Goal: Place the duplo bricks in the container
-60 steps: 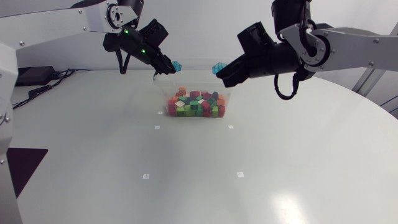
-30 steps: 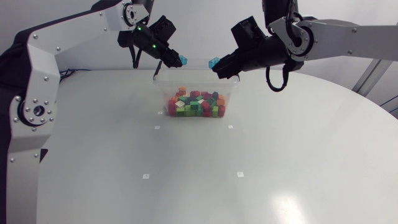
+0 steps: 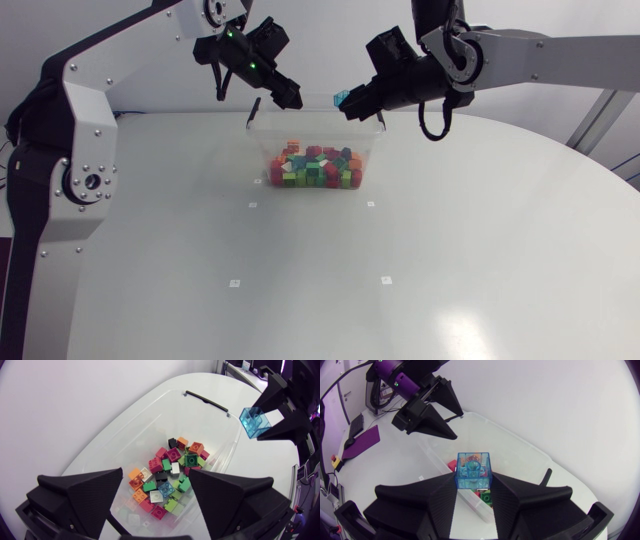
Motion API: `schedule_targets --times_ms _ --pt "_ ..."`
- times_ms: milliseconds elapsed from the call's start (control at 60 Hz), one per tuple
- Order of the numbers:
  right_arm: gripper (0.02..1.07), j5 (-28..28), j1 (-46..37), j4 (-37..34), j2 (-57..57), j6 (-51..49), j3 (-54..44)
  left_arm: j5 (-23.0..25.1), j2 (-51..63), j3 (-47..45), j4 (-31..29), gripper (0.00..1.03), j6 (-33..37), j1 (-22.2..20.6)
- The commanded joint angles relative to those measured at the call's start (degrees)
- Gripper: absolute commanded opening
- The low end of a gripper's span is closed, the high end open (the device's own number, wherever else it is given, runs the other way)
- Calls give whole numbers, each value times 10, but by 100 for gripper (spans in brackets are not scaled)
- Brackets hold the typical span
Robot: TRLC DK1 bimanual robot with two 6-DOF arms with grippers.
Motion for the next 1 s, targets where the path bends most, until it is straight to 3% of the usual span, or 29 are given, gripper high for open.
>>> schedule_targets --times_ms 0,150,400,983 --pt "27 3 -2 -10 26 17 31 -2 -14 14 -17 99 -6 0" --pt "27 3 -1 -25 61 23 77 -5 -47 -13 -32 99 -2 2" --pt "27 7 5 -40 126 34 150 -5 -130 -124 11 99 -2 12" --pt "27 36 25 -66 205 34 231 -14 -404 -497 220 99 -25 37"
